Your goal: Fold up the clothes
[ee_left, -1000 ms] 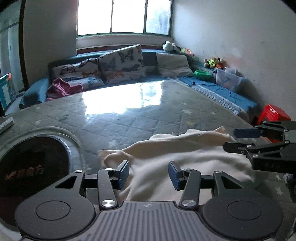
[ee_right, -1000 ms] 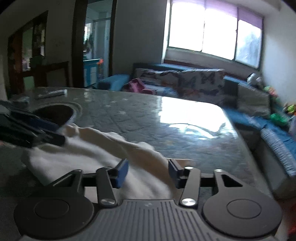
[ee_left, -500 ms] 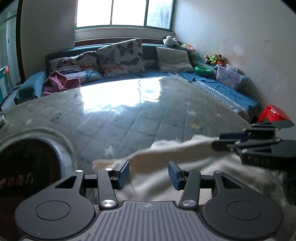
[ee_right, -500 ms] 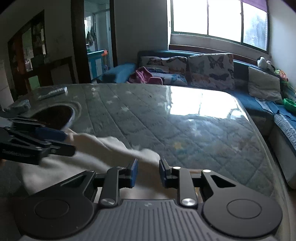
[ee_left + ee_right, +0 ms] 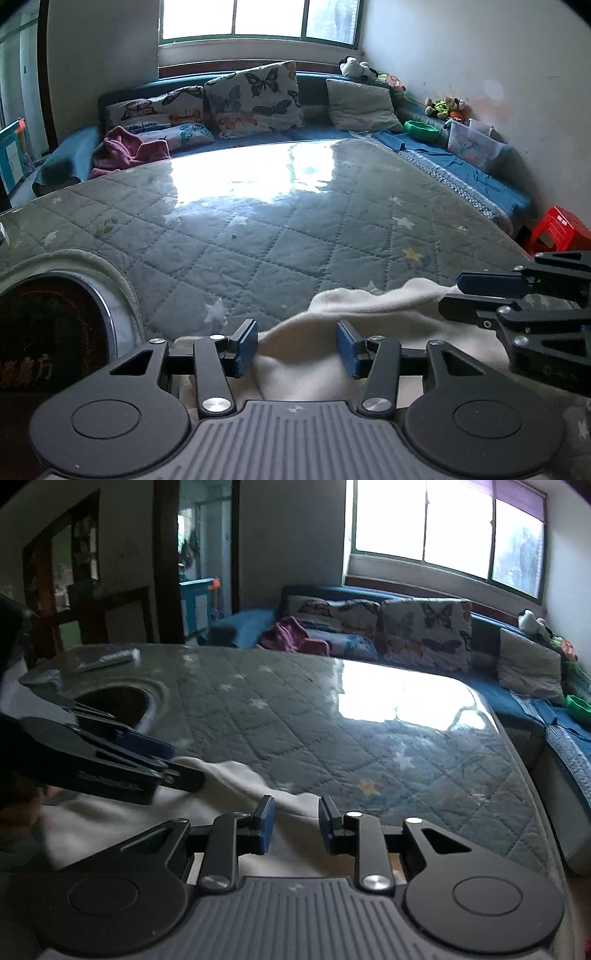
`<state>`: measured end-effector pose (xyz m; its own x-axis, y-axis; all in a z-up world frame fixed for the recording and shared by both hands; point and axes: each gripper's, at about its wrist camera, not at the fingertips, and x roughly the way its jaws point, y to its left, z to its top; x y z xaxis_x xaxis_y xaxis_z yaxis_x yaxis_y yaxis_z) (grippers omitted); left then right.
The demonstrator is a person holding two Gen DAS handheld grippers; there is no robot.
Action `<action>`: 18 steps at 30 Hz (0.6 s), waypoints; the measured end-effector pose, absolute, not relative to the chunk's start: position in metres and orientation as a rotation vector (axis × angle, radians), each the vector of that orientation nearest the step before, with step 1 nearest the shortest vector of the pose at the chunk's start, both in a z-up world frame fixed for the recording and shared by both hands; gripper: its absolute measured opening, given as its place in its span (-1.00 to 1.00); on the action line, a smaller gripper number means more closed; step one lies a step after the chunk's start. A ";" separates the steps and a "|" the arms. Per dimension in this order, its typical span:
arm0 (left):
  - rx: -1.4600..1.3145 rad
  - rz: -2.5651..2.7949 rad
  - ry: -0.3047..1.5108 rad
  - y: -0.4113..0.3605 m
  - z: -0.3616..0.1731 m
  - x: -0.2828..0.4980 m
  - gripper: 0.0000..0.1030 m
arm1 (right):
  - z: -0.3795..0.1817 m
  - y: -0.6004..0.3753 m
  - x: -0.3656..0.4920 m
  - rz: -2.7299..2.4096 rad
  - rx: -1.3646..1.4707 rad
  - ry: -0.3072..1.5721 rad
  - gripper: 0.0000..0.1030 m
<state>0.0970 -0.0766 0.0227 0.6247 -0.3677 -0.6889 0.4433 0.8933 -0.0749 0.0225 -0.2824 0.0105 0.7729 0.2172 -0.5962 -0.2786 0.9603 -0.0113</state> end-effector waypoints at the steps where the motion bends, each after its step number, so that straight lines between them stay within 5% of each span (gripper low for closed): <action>1: 0.106 -0.465 0.767 -0.076 0.024 0.095 -0.01 | 0.012 -0.279 0.018 0.281 -0.102 0.630 -0.48; 10: 0.113 -0.447 0.736 -0.059 0.030 0.046 0.23 | 0.001 -0.255 -0.037 0.332 -0.153 0.576 -0.17; 18: 0.147 -0.416 0.703 -0.045 0.019 0.007 0.25 | -0.018 -0.245 -0.048 0.295 -0.232 0.564 -0.01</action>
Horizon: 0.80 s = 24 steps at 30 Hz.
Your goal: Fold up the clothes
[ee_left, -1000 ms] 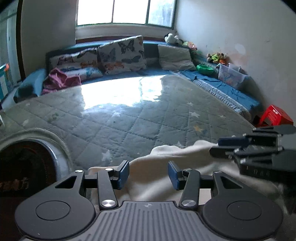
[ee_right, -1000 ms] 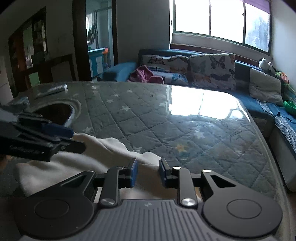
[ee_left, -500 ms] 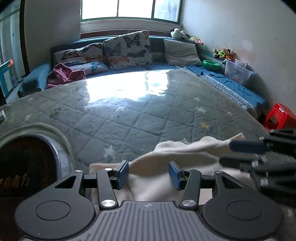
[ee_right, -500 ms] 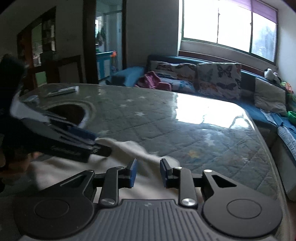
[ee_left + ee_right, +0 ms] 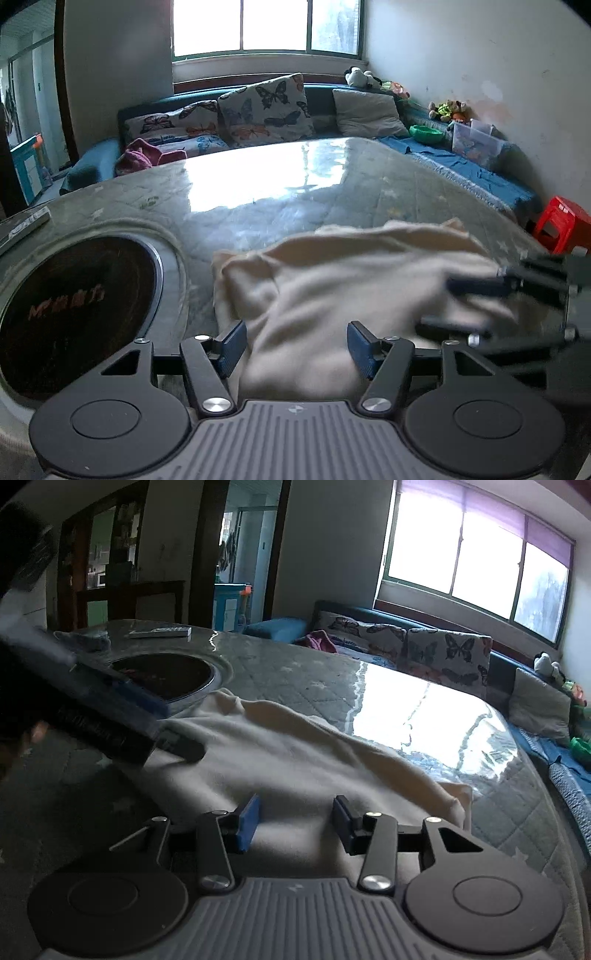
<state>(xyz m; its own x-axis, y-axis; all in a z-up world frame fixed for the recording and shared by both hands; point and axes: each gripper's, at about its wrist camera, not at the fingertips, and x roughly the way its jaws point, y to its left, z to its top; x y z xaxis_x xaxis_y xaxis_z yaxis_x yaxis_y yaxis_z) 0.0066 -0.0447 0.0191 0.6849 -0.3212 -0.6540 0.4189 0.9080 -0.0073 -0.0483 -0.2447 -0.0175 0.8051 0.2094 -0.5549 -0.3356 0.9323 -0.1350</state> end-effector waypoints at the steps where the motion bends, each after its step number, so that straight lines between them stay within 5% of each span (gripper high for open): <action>1: 0.152 -0.413 0.702 -0.044 0.017 0.005 0.26 | -0.018 -0.244 -0.048 0.288 -0.233 0.566 0.02; 9: 0.145 -0.412 0.666 -0.041 0.025 -0.004 0.30 | -0.005 -0.253 -0.065 0.262 -0.183 0.548 0.01; 14: 0.163 -0.432 0.663 -0.047 0.023 -0.010 0.30 | -0.009 -0.258 -0.079 0.247 -0.149 0.564 -0.35; 24: 0.143 -0.422 0.664 -0.043 0.023 -0.011 0.39 | -0.004 -0.266 -0.090 0.219 -0.118 0.544 -0.36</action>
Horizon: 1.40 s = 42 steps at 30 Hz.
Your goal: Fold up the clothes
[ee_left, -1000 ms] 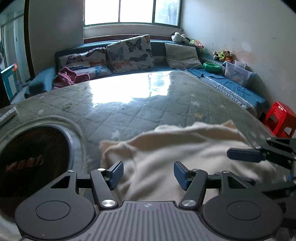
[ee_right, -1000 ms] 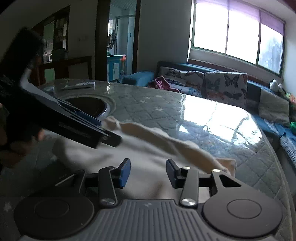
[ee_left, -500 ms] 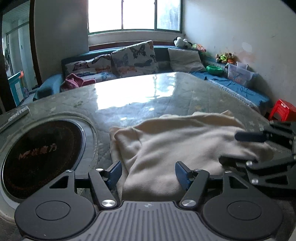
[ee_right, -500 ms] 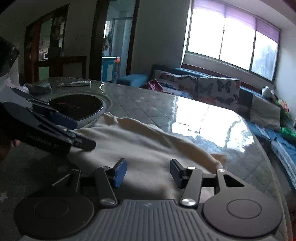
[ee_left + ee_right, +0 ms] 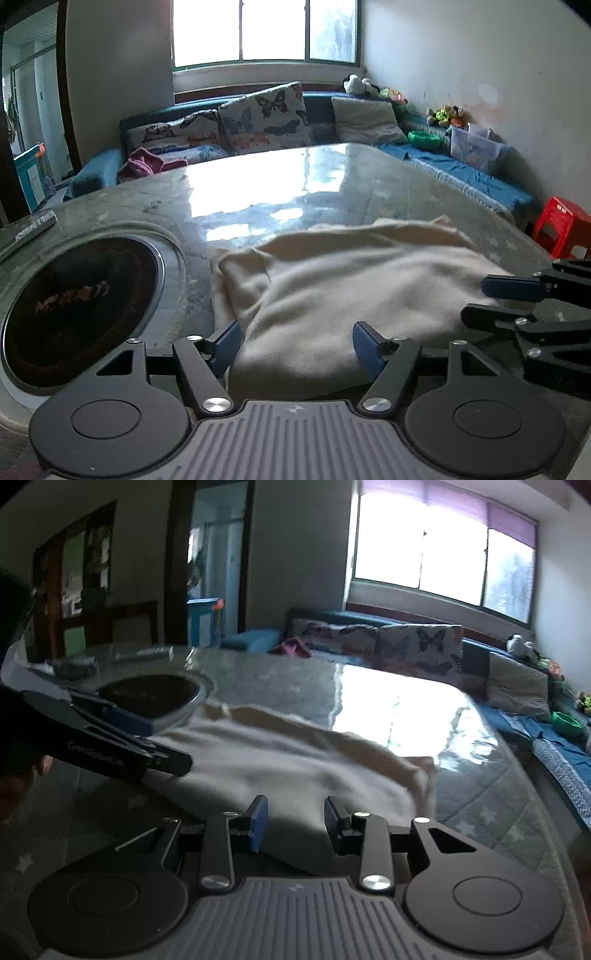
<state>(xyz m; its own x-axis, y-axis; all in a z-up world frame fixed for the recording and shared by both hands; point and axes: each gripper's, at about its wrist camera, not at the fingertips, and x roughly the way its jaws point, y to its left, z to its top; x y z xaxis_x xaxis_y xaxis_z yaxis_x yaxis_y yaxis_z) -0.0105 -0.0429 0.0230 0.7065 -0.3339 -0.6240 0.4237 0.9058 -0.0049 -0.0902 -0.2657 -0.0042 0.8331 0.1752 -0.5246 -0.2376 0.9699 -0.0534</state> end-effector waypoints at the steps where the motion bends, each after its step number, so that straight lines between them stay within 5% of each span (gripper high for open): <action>1: 0.142 -0.426 0.666 -0.043 0.022 -0.010 0.41 | -0.007 -0.268 -0.090 0.213 -0.114 0.558 -0.36; 18: 0.057 -0.373 0.730 -0.016 0.021 -0.006 0.49 | -0.002 -0.285 -0.084 0.182 -0.096 0.587 -0.33; 31: 0.034 -0.288 0.725 0.010 0.033 -0.002 0.91 | 0.007 -0.222 -0.078 0.407 -0.251 0.581 0.13; 42: -0.058 -0.236 0.750 0.038 0.039 0.011 1.00 | 0.006 -0.169 -0.072 0.536 -0.436 0.563 0.20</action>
